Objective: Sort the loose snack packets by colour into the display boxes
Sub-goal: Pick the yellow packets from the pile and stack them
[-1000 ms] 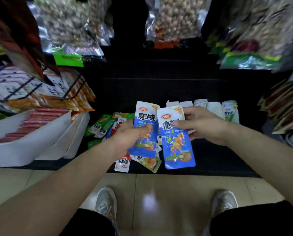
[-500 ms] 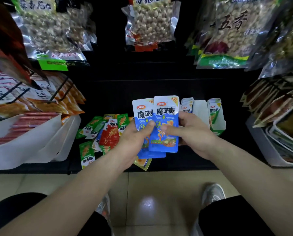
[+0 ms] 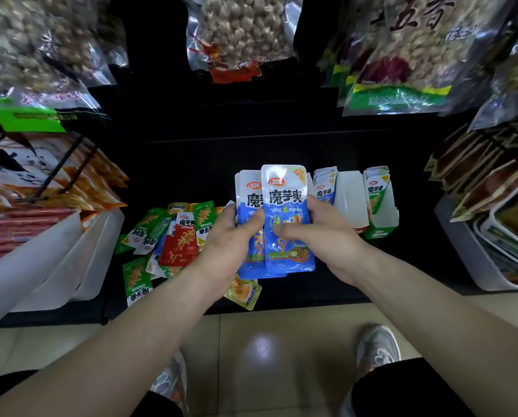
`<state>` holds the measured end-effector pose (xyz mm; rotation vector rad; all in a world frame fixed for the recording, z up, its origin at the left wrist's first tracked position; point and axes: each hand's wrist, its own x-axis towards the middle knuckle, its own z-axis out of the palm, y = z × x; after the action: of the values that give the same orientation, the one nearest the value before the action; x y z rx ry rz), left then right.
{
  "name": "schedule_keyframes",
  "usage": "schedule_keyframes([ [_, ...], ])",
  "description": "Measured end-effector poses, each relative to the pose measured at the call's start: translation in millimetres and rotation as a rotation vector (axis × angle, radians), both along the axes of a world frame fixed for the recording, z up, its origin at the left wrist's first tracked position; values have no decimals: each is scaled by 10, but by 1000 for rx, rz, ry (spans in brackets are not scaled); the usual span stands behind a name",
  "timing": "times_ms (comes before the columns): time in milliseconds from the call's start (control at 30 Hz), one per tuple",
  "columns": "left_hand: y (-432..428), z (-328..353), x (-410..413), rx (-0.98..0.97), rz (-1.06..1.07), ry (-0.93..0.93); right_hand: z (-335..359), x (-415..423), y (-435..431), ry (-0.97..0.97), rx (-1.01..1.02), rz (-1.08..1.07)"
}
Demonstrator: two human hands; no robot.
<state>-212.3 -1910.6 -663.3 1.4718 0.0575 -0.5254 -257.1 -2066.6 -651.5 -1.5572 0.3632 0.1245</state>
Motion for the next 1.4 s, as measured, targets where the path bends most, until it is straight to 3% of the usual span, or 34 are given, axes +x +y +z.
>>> schedule_keyframes([
  [200,8,30,30,-69,47,14,-47,40,-51,30,28,5],
  [333,69,86,60,-205,17,214,-53,45,-77,40,10,-42],
  [567,145,86,35,-75,-14,31,6,-4,-88,-6,123,4],
  [667,145,90,8,-109,-21,74,19,-38,-49,3,209,31],
  [833,156,140,44,-211,-37,160,1,-5,-70,0,163,-11],
  [1233,157,42,133,15,-2,15,-61,49,-95,-34,95,-16],
  [1400,165,91,184,-132,42,175,-65,76,-115,-20,59,-58],
])
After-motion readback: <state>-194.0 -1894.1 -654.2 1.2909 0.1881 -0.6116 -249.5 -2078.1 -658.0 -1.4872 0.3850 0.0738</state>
